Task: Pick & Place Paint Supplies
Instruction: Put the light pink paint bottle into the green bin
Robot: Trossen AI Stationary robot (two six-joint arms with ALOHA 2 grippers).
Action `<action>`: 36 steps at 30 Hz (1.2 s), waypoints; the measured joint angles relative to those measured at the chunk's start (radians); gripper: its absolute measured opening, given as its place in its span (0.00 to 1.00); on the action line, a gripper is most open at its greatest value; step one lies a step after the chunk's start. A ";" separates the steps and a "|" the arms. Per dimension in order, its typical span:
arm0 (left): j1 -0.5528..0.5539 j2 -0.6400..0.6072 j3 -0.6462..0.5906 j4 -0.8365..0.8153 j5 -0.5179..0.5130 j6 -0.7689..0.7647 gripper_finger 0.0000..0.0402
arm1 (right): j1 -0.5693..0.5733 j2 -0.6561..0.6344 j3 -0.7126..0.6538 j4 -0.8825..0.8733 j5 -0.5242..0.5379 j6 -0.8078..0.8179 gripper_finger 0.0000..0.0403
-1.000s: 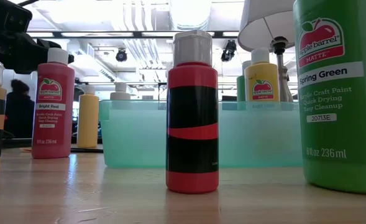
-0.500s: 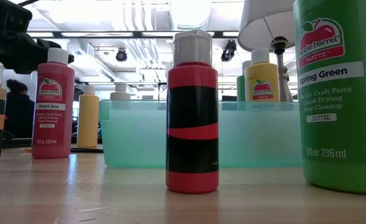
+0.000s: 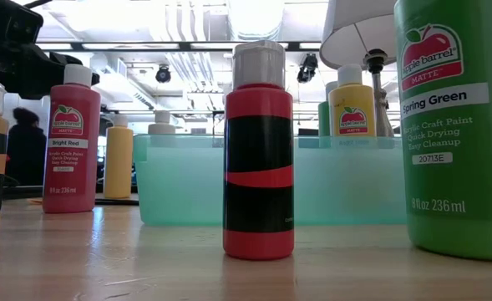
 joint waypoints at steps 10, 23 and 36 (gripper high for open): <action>0.000 0.000 -0.003 0.045 -0.001 0.007 0.07 | 0.000 0.007 0.000 0.000 -0.001 0.000 0.02; 0.000 0.000 0.007 0.075 -0.001 0.008 0.07 | 0.000 0.008 0.000 0.000 -0.001 0.000 0.02; -0.001 0.005 0.152 0.167 0.007 -0.021 0.12 | 0.000 0.008 0.000 0.001 -0.002 -0.001 0.02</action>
